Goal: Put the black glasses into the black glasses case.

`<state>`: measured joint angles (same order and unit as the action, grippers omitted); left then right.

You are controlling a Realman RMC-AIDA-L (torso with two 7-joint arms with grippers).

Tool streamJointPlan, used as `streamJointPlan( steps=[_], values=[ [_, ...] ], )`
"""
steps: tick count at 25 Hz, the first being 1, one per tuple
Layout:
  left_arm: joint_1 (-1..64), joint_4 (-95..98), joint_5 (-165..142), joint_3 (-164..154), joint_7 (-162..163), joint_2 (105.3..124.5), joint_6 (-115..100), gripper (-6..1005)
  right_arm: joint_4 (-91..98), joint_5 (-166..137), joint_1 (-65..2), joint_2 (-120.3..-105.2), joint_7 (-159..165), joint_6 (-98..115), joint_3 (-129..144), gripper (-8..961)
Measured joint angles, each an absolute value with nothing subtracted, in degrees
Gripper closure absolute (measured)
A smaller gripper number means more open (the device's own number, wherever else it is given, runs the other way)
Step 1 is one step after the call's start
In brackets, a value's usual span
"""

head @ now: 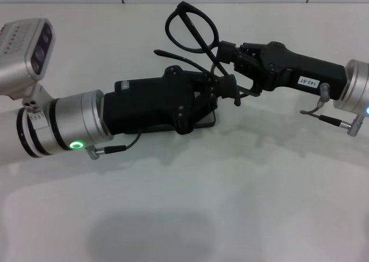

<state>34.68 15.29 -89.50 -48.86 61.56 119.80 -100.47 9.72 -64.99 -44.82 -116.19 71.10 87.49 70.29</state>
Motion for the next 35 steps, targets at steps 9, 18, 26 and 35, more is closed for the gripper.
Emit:
streamJointPlan(
  steps=[9,18,26,35],
  values=[
    [34.7,15.3,-89.6,-48.9,61.6,119.79,-99.6,998,9.8,-64.9,-44.5,-116.19,68.7,89.2,70.2,885],
    [34.7,15.3,-89.6,-48.9,61.6,119.73,-99.3,998,9.8,-64.9,-44.0,-116.19,66.6,90.3,70.2,884],
    [34.6,15.7,-90.3,-48.9,61.6,119.7,-99.3,998,9.8,-64.9,-44.0,-116.19,65.9,90.6,70.4,882],
    [34.7,15.9,-90.4,-48.9,61.6,119.45,-99.6,998,9.8,-65.3,-44.0,-116.19,65.7,90.6,70.5,881]
  ],
)
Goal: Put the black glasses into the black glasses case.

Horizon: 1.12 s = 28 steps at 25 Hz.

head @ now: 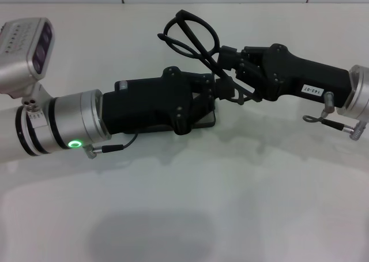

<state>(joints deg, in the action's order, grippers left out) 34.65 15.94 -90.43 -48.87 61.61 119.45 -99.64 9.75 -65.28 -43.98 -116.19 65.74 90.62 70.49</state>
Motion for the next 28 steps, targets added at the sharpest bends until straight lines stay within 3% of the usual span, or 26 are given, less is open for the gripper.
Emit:
streamJointPlan(
  steps=[28],
  values=[
    [35.2,16.9,-91.1,-49.7,62.3,119.44,-102.1,997,11.3,-65.4,-42.8,-116.2,65.7,91.1,71.4,876]
  ],
)
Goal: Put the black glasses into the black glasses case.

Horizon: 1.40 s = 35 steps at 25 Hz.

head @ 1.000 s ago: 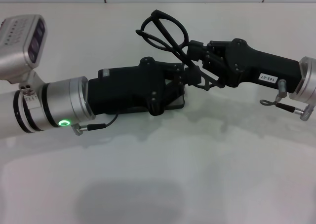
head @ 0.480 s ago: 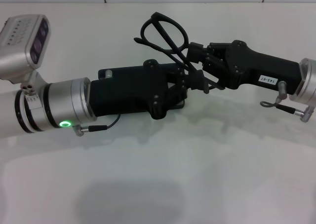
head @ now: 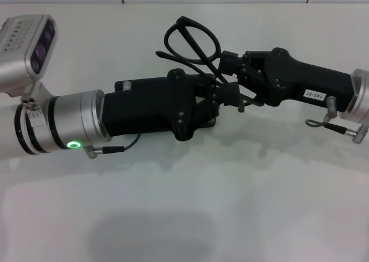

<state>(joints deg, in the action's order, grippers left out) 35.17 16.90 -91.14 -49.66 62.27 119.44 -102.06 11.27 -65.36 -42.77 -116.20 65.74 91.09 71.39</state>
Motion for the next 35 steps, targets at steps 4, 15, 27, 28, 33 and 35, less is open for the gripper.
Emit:
streamJointPlan(
  steps=[4,15,27,28,33,35],
  values=[
    [35.2,16.9,-91.1,-50.0,62.3,119.42,-102.1,997,12.5,-65.4,-41.9,-116.19,65.7,91.1,71.4,875],
    [35.0,19.6,-91.1,-50.3,65.0,119.1,-102.8,997,12.7,-65.6,-41.8,-116.19,65.0,91.7,72.5,873],
    [35.4,19.9,-91.7,-50.4,66.1,118.55,-103.8,997,13.4,-65.6,-41.7,-116.19,64.9,92.0,73.2,871],
    [35.5,20.0,-91.7,-50.4,66.2,118.54,-103.9,997,13.4,-65.6,-41.7,-116.19,64.9,92.0,73.3,871],
    [35.4,20.6,-91.8,-50.4,66.5,118.47,-104.2,997,13.4,-65.4,-41.7,-116.19,64.8,92.0,73.4,870],
    [35.3,20.6,-91.8,-50.4,66.5,118.47,-104.2,997,13.4,-65.1,-41.7,-116.19,64.8,92.0,73.2,870]
  ],
)
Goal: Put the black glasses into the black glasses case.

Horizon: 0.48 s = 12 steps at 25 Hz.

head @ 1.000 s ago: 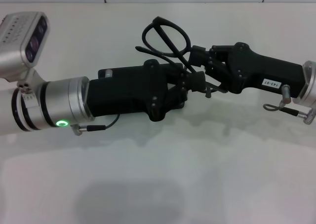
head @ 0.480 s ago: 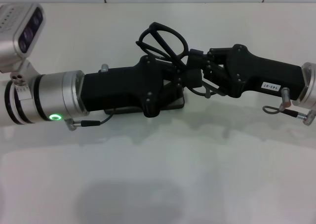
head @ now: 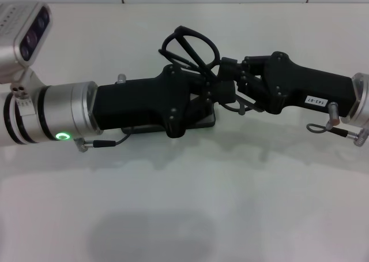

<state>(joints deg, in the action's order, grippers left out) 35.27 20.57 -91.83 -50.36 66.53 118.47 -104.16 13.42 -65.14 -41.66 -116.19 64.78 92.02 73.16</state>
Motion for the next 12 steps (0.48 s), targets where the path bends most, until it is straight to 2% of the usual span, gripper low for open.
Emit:
streamJointPlan(
  steps=[12],
  values=[
    [32.6,20.6,-92.6,-50.4,66.9,118.29,-105.7,997,16.8,-64.4,-40.5,-116.02,64.8,91.7,73.0,868]
  ],
)
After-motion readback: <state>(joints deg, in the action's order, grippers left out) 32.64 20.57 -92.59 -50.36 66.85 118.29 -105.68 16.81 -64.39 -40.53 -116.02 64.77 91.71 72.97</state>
